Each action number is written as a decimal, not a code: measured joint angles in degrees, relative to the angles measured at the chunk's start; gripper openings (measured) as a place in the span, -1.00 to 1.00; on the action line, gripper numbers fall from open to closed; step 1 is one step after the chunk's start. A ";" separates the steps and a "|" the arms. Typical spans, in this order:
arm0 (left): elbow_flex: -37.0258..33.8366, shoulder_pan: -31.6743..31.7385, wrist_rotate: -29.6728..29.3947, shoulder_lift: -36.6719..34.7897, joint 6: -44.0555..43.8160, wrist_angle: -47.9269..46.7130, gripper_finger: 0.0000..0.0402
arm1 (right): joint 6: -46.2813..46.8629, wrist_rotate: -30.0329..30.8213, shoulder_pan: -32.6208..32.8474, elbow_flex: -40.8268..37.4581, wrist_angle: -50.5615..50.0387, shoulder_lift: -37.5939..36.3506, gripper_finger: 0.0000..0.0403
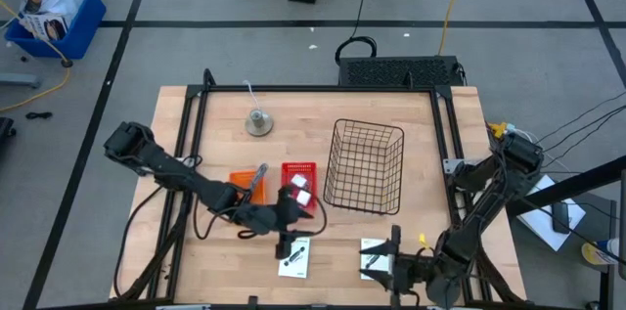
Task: Pick and place items into bin
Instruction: Put the right card reader into the wire basket
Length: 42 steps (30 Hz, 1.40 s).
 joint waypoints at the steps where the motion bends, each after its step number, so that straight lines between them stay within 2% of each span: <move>1: 0.00 -0.24 0.72 0.00 0.01 0.27 -0.03 | 1.90 -0.08 0.48 0.00 -0.70 0.00 0.00; 9: 0.00 -1.64 0.96 0.00 2.84 5.29 -0.03 | 9.62 -1.52 4.30 0.00 -2.07 0.00 0.00; 14: 0.00 -1.63 3.22 0.00 5.13 8.61 -0.03 | 13.30 -1.51 5.12 0.00 -4.14 0.00 0.00; 24: 0.02 -0.66 3.63 0.00 7.61 9.09 -0.03 | 30.48 -3.32 5.40 0.00 -13.83 0.00 0.00; 31: 0.02 -0.41 7.21 0.00 8.34 9.10 -0.03 | 48.54 -9.31 5.40 0.02 -24.46 -0.02 -0.13; 36: 0.02 -0.14 8.01 0.00 8.71 9.98 -0.03 | 55.07 -12.68 5.40 0.02 -28.49 -0.02 -0.33; 42: 0.02 1.05 8.36 0.16 -2.33 7.55 -0.03 | 65.73 -22.03 5.38 0.02 -29.53 -0.02 -0.48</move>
